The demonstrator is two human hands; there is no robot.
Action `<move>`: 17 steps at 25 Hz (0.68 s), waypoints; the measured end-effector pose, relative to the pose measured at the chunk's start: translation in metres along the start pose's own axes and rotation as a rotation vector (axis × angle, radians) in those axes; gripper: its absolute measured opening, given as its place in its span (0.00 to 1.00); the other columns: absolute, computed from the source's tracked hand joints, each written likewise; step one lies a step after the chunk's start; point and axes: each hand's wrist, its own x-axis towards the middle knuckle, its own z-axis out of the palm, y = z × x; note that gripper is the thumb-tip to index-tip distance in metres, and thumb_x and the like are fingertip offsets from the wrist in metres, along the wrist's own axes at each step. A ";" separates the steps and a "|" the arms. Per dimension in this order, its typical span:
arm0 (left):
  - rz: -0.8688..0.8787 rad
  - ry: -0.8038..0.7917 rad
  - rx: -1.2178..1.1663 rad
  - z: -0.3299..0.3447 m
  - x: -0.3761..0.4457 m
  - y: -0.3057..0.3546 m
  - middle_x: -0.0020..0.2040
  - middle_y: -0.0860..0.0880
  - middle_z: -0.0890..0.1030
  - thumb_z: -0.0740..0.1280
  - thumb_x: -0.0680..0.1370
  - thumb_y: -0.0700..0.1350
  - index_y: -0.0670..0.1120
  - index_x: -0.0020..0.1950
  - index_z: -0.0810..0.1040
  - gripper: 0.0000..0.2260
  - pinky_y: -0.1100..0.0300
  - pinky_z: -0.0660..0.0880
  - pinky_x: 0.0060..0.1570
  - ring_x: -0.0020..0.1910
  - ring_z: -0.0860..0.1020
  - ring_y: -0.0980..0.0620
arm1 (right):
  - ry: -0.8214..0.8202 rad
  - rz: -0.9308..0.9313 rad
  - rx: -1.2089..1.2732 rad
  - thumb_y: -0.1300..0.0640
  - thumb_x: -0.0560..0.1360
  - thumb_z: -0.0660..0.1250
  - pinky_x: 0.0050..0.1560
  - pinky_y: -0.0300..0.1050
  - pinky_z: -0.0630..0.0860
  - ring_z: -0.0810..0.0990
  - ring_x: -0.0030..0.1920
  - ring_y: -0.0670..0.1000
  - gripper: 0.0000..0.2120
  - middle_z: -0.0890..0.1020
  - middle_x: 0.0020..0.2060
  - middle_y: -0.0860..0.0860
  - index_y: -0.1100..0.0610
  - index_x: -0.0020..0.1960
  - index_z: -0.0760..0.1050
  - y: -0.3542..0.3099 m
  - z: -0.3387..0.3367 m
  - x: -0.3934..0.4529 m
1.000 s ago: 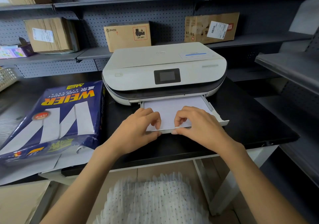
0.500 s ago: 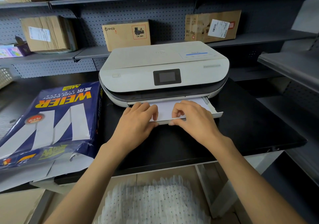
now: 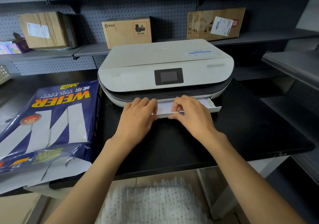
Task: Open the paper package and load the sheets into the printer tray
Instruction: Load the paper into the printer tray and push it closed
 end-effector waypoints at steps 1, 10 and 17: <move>-0.003 0.000 0.006 0.001 0.001 0.000 0.45 0.51 0.77 0.70 0.75 0.47 0.48 0.48 0.73 0.08 0.55 0.65 0.43 0.46 0.73 0.45 | 0.001 0.001 -0.005 0.49 0.71 0.74 0.39 0.42 0.67 0.74 0.46 0.46 0.09 0.76 0.40 0.43 0.49 0.41 0.75 0.000 0.001 0.002; -0.070 0.006 0.044 0.008 0.013 -0.004 0.45 0.50 0.77 0.70 0.75 0.46 0.46 0.48 0.72 0.09 0.55 0.62 0.41 0.46 0.73 0.44 | 0.011 0.020 -0.006 0.48 0.70 0.75 0.39 0.43 0.66 0.74 0.45 0.46 0.09 0.75 0.38 0.43 0.49 0.40 0.75 0.002 0.007 0.017; -0.066 0.060 0.109 0.017 0.024 -0.008 0.44 0.48 0.76 0.71 0.73 0.45 0.46 0.47 0.73 0.09 0.53 0.64 0.41 0.44 0.73 0.44 | 0.121 -0.035 -0.097 0.49 0.70 0.75 0.39 0.43 0.69 0.74 0.46 0.49 0.12 0.74 0.40 0.42 0.49 0.49 0.75 0.001 0.014 0.023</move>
